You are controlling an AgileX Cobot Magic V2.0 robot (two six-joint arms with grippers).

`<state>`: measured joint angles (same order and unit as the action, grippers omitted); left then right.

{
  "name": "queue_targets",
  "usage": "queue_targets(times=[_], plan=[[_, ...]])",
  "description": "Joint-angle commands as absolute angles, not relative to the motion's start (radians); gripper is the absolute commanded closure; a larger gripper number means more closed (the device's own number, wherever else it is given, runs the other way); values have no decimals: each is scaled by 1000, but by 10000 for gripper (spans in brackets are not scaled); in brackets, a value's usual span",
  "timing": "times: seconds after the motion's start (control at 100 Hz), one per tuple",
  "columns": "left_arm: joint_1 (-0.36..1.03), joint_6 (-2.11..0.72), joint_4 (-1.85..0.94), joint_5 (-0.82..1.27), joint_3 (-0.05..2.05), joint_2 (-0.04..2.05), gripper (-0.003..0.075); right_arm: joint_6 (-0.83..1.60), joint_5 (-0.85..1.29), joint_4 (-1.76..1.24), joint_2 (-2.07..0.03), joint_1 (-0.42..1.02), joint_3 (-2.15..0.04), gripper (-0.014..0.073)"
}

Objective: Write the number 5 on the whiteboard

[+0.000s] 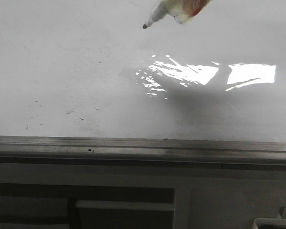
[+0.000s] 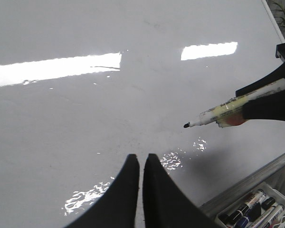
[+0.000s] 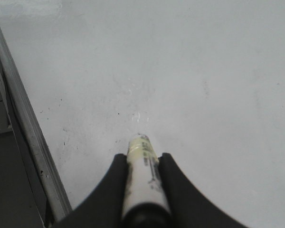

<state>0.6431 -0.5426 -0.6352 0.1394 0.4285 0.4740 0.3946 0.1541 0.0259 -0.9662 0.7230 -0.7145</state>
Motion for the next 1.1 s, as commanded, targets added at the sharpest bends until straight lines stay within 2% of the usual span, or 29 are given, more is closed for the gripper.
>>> queue_targets(times=[0.0,0.57,1.09], plan=[[642,-531,-649,77,456,476,741,398,77,56,-973,714,-750,652],[642,-531,-649,102,456,476,741,398,105,71,-1020,608,-750,652],[642,-531,-649,102,456,476,741,375,211,30,-1077,606,-748,652]])
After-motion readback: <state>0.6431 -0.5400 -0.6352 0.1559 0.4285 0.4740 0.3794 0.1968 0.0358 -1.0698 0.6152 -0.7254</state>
